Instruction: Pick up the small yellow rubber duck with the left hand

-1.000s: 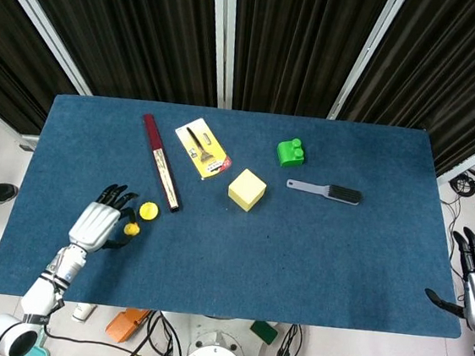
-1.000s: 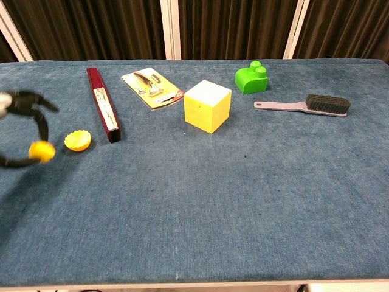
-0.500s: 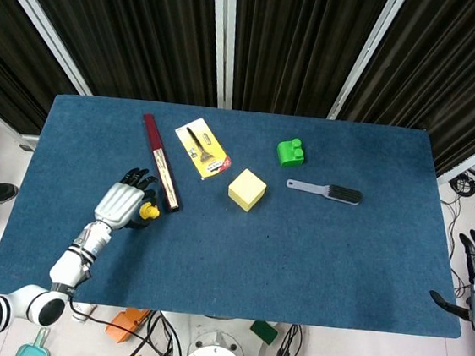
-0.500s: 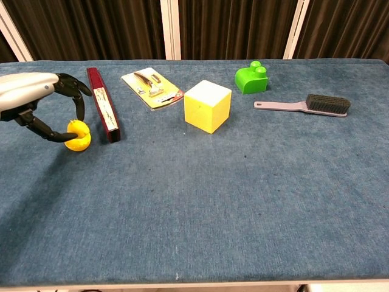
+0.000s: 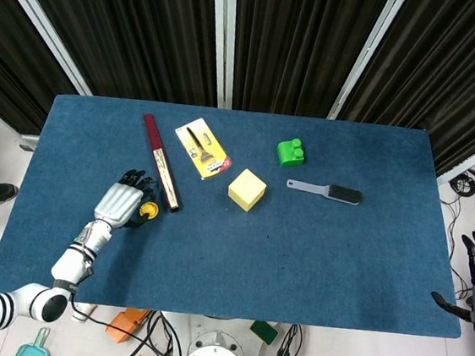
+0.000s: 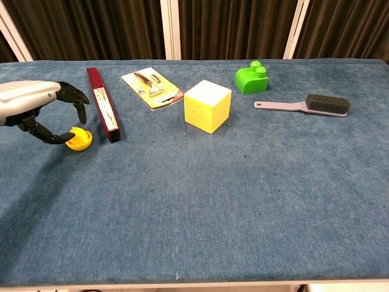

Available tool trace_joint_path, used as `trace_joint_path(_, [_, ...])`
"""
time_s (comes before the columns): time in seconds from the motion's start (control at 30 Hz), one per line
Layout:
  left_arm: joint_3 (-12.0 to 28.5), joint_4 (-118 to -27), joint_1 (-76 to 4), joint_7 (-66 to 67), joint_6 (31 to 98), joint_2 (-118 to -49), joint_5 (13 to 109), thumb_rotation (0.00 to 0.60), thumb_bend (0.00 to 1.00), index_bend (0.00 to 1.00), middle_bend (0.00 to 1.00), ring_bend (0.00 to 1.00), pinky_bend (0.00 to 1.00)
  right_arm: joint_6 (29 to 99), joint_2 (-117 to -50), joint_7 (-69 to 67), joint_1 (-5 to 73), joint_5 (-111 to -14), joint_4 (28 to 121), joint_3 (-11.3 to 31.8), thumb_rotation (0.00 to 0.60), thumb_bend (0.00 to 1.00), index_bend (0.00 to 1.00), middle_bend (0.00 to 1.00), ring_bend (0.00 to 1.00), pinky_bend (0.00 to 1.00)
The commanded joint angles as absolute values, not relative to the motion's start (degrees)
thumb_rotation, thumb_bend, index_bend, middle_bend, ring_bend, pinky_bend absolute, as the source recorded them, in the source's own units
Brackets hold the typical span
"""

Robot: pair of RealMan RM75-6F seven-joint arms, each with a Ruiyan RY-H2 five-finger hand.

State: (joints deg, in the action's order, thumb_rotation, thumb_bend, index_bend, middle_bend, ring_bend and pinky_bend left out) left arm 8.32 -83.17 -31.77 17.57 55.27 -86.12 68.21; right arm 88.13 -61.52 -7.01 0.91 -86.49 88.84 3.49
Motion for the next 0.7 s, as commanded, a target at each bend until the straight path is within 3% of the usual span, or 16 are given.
trace_joint_path(0.03, [7.9,-83.8,-31.8,18.2,55.5,-85.5,67.9,0.600,0.37,0.32,0.13,0.01,0.00,88.1,-61.6,-7.1,0.8,-86.4,88.8,3.5,0.600,0.08,0.00,0.00,0.00,0.01])
trace_joint_path(0.17, [7.9,-86.7,-30.6,17.6,58.4,-83.2,68.6,0.600,0.35,0.27,0.12,0.00,0.00,88.1,-61.4,-7.4,0.8,-86.4,88.7,3.5,0.600,0.08,0.00,0.00,0.00,0.01])
trace_joint_path(0.4, [7.8,-91.6,-23.3,10.8,70.8,-75.2,72.8,0.600,0.30,0.23,0.12,0.00,0.00,86.9,-60.8,-9.5,1.2,-85.8,88.0,3.7,0.600,0.08,0.00,0.00,0.00,0.01])
trace_joint_path(0.7, [1.9,-92.4,-10.0,-1.8,85.5,-66.0,79.7,0.600,0.28,0.21,0.12,0.00,0.00,87.1,-61.6,-14.4,1.5,-88.1,85.7,2.9,0.600,0.08,0.00,0.00,0.00,0.01])
